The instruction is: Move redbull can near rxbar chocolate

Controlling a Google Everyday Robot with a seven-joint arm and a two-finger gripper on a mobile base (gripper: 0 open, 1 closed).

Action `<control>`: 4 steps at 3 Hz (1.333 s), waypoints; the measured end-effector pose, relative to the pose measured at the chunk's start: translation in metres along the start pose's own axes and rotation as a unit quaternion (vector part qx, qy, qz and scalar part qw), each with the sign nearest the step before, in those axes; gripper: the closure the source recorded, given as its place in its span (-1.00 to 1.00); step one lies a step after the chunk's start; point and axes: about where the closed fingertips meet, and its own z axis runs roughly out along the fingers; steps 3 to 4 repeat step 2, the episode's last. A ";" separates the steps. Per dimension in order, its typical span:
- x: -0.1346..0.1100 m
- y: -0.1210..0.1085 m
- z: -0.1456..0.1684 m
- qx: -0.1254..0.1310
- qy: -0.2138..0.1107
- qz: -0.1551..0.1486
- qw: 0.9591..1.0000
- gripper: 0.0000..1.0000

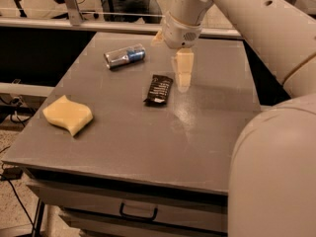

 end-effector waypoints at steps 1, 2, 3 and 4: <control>0.002 0.000 -0.001 -0.004 0.029 -0.001 1.000 -1.00; 0.002 0.000 -0.001 -0.004 0.029 -0.001 1.000 -1.00; 0.002 0.000 -0.001 -0.004 0.029 -0.001 1.000 -1.00; 0.002 0.000 -0.001 -0.004 0.029 -0.001 1.000 -1.00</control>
Offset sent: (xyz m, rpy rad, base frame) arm 0.0002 -0.0017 0.0008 -0.0494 -0.0112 -0.0039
